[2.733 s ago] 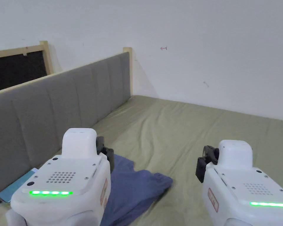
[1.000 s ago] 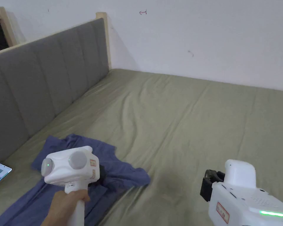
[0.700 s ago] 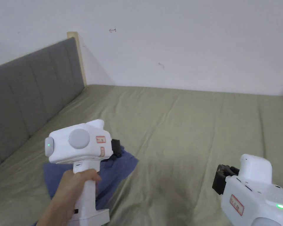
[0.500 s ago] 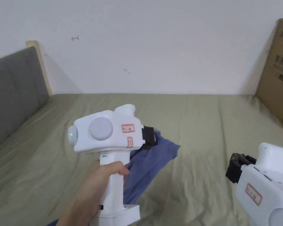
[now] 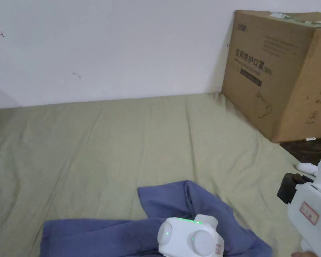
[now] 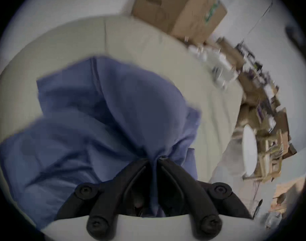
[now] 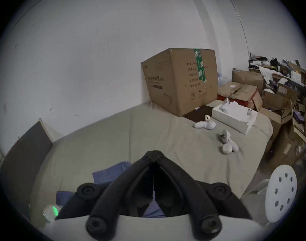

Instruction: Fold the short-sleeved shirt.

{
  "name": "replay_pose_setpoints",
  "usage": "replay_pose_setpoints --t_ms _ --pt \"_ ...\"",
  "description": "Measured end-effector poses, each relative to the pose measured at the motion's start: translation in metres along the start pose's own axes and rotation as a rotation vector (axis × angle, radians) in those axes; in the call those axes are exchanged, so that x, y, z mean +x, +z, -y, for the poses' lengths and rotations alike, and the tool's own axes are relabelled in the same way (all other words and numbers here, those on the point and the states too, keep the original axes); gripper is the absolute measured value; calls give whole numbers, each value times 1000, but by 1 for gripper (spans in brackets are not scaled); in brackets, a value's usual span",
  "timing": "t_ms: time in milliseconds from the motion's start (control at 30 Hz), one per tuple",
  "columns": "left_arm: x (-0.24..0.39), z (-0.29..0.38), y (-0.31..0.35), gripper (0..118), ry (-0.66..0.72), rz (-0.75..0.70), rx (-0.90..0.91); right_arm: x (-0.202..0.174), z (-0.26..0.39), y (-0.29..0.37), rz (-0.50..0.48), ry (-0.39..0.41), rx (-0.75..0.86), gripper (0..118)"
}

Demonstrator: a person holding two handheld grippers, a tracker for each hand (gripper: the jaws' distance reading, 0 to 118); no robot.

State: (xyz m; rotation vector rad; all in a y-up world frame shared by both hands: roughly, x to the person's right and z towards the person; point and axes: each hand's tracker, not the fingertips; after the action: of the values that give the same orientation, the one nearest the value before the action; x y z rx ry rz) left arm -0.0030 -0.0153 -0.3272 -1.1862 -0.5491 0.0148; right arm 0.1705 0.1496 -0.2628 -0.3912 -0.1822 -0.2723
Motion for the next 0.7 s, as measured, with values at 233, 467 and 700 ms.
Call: replay_pose_setpoints --t_ms 233,467,700 --pt "-15 -1 23 78 75 53 68 -18 10 -9 2 73 -40 0" --pt "-63 3 110 50 179 46 285 -48 17 -10 -77 114 -69 0" --pt "-148 79 150 0 330 -148 351 -85 44 -22 -157 190 -154 0"
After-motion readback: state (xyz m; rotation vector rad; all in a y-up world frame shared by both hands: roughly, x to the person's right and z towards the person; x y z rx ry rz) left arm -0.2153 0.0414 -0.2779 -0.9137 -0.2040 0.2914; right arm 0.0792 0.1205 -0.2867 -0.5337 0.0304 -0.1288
